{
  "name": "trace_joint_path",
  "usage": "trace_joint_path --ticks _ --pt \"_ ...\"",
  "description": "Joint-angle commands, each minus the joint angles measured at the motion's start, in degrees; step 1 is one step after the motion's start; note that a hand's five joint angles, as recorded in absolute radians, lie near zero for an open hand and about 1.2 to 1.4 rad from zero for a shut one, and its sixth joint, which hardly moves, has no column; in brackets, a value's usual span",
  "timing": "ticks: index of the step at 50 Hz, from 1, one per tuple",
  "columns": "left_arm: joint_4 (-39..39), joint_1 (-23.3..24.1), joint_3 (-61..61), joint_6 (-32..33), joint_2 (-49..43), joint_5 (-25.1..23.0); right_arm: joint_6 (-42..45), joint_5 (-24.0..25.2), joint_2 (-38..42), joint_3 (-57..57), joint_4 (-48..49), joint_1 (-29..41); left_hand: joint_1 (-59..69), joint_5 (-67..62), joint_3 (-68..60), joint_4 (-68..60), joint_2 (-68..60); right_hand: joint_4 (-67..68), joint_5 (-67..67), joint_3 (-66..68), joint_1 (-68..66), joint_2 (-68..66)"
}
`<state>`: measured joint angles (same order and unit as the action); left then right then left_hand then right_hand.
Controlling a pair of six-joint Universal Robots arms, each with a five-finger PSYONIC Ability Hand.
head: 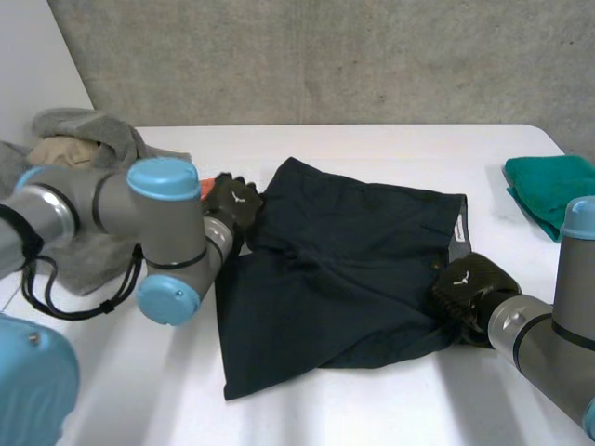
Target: Fold the laundry.
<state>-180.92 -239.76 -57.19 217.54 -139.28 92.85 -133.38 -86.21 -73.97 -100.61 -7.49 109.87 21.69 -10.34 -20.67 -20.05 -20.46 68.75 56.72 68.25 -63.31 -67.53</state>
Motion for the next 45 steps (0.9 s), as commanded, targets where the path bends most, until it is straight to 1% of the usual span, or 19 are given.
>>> trace_joint_path --ticks 1,3,4,5,7,11,14,19,23,26,28,30,31,36,37,40,41,42,45 --pt "4.3 -0.3 -11.0 -12.8 15.0 0.0 -5.7 0.1 0.0 3.5 0.6 -0.4 -1.4 0.0 0.4 -0.3 0.2 11.2 13.3 11.7 -16.7 -12.5" --pt "6.6 -0.1 -14.1 -16.5 18.2 -0.2 -8.0 0.1 0.0 4.9 0.5 -0.7 -1.2 -0.1 0.2 -0.4 0.0 11.2 13.3 11.7 -16.7 -12.5" --pt "9.7 0.1 -17.4 -19.8 21.6 -0.5 -8.6 0.1 0.0 5.2 0.5 -0.7 -0.9 -0.5 -0.1 -0.8 -0.4 11.2 13.3 11.7 -16.7 -12.5" --pt "11.3 0.3 -19.2 -21.4 23.0 -0.7 -9.0 0.1 0.1 5.6 0.5 -0.7 -0.9 -0.5 -0.1 -0.8 -0.4 11.2 13.3 11.7 -16.7 -12.5" --pt "15.7 1.0 -24.9 -25.3 26.7 -2.6 -10.1 0.1 0.8 6.3 0.7 -0.7 -0.7 -0.6 -0.3 -0.9 -0.5 11.2 13.3 11.7 -16.7 -12.5" --pt "18.2 3.3 -33.7 -27.9 30.8 -5.5 -10.6 0.0 1.7 6.6 0.8 -0.6 0.1 -1.5 -1.1 -1.8 -1.4 11.2 13.3 11.7 -16.7 -12.5" --pt "16.0 4.4 -38.6 -28.0 32.7 -6.3 -10.9 -0.1 1.8 6.6 1.2 -0.4 1.6 -3.0 -2.7 -3.3 -2.9 11.2 13.3 11.7 -16.7 -12.5" --pt "6.8 6.1 -45.8 -28.0 33.1 -6.0 -12.9 -0.4 1.8 6.6 2.7 -0.4 8.2 -9.5 -9.2 -9.8 -9.4 11.2 13.3 11.7 -16.7 -12.5" --pt "1.8 7.3 -46.6 -27.9 31.5 -5.1 -14.0 -0.2 1.8 6.2 2.8 -0.6 12.6 -13.9 -13.6 -14.2 -13.8 11.2 13.3 11.7 -16.7 -12.5" --pt "0.0 7.6 -46.3 -27.7 29.0 -4.6 -14.6 -0.1 1.8 5.8 2.9 -0.6 15.3 -16.6 -16.3 -16.9 -16.5 11.2 13.3 11.7 -16.7 -12.5" --pt "-0.3 7.6 -45.2 -27.6 26.7 -4.0 -14.8 -0.2 1.7 5.5 2.9 -0.6 23.5 -24.8 -24.5 -25.1 -24.7 11.2 13.3 11.7 -16.7 -12.5" --pt "-0.5 7.7 -44.6 -27.6 25.6 -3.4 -14.7 -0.4 1.2 5.2 2.8 -0.7 36.9 -38.2 -37.9 -38.5 -38.1 11.2 13.3 11.7 -16.7 -12.5" --pt "-0.6 7.8 -44.0 -27.7 24.9 -2.4 -14.6 -0.4 1.1 5.1 2.8 -0.8 58.1 -59.4 -59.1 -59.7 -59.3 11.2 13.3 11.7 -16.7 -12.5" --pt "0.3 9.6 -44.0 -27.3 26.7 0.7 -13.0 -0.6 -1.6 3.7 1.8 -0.9 58.3 -59.7 -59.3 -59.9 -59.5 11.2 13.3 11.7 -16.7 -12.5" --pt "0.7 9.9 -44.1 -27.2 27.4 0.9 -11.7 -0.4 -3.1 2.7 0.4 -0.9 58.3 -59.7 -59.3 -59.9 -59.5 11.2 13.3 11.7 -16.7 -12.5" --pt "6.0 12.7 -45.2 -23.8 32.1 0.8 -6.8 -0.1 -5.1 0.6 -3.5 -0.9 58.3 -59.7 -59.3 -59.9 -59.5 11.2 13.3 11.7 -16.7 -12.5" --pt "8.5 13.4 -45.5 -22.4 32.9 0.8 -1.3 0.1 -6.3 -1.3 -7.4 -0.9 58.3 -59.7 -59.3 -59.9 -59.5 11.2 13.3 11.7 -16.7 -12.5" --pt "14.1 14.8 -46.4 -19.5 34.1 0.7 2.0 0.1 -6.9 -2.6 -9.8 -1.0 58.3 -59.7 -59.3 -59.9 -59.5 11.2 13.3 11.7 -16.7 -12.5" --pt "23.0 17.0 -47.0 -16.1 34.4 0.6 13.8 -0.4 -8.0 -7.7 -17.6 -2.5 58.3 -59.7 -59.3 -59.9 -59.5 11.2 13.3 11.7 -16.7 -12.5"
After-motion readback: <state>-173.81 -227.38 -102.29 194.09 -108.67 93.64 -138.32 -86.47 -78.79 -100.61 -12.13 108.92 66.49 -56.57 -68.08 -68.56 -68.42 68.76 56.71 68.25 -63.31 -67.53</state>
